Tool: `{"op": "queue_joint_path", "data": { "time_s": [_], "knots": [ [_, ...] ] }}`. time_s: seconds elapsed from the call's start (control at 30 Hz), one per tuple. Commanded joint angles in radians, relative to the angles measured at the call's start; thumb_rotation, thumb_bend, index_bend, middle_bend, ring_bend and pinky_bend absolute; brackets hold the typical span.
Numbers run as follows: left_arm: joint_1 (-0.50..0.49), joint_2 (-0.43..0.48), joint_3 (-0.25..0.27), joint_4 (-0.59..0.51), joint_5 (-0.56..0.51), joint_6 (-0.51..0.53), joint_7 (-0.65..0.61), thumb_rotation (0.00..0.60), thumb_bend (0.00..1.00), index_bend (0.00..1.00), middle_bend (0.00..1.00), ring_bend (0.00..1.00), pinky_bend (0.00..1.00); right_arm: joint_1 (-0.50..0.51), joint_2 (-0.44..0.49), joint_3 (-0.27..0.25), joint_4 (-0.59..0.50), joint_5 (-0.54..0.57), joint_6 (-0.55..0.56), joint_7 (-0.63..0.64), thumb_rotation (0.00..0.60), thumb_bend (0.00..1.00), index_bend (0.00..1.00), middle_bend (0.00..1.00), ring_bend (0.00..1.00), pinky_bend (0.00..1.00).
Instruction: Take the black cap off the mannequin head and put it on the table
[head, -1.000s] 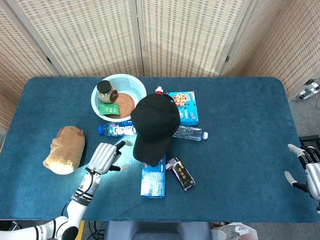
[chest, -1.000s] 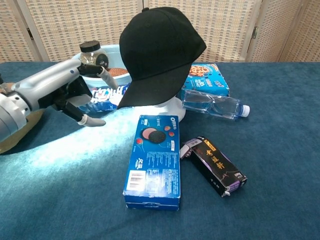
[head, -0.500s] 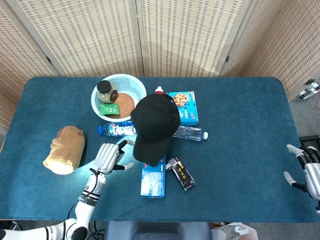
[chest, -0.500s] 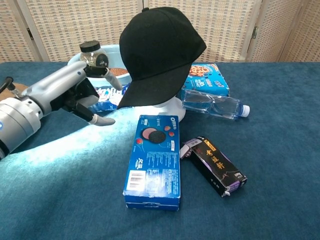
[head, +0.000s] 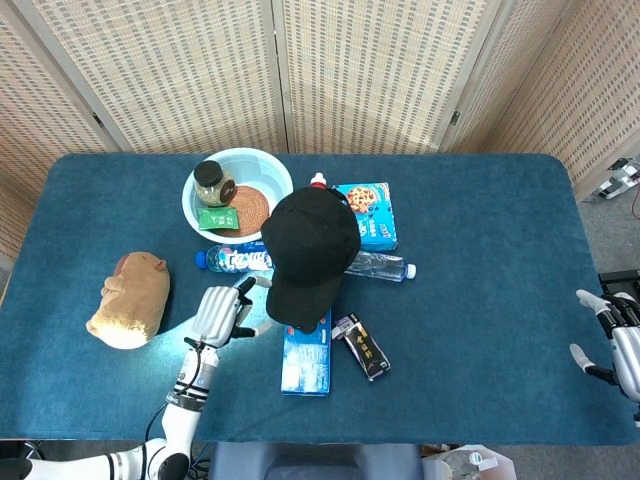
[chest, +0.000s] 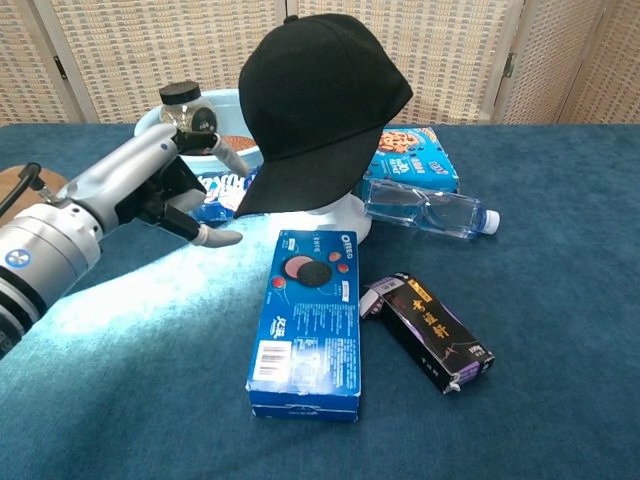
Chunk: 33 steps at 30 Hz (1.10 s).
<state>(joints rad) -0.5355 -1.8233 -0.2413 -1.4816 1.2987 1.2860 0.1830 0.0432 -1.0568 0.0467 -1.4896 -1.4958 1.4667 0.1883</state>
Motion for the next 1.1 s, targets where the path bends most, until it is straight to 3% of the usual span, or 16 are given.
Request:
{"op": "queue_joint_path", "data": {
  "time_s": [0.03,0.33,1.1],
  "knots": [
    [0.006,-0.025,0.001,0.017,0.000,0.018,-0.009,0.600,0.11,0.37,1.00,1.00,1.00,0.001,0.001,0.000,0.000,0.000,-0.002,0.001,0.600,0.31,0.19,0.27,0.16,0.16],
    [0.017,-0.111,-0.026,0.073,-0.019,0.071,-0.031,0.600,0.11,0.37,1.00,1.00,1.00,0.002,0.008,0.001,-0.001,-0.001,-0.004,0.005,0.600,0.31,0.19,0.27,0.16,0.16],
    [0.011,-0.198,-0.075,0.111,-0.050,0.083,-0.066,0.600,0.11,0.37,1.00,1.00,1.00,-0.003,0.014,-0.001,-0.006,-0.002,-0.001,0.002,0.600,0.31,0.19,0.27,0.16,0.16]
  ]
}}
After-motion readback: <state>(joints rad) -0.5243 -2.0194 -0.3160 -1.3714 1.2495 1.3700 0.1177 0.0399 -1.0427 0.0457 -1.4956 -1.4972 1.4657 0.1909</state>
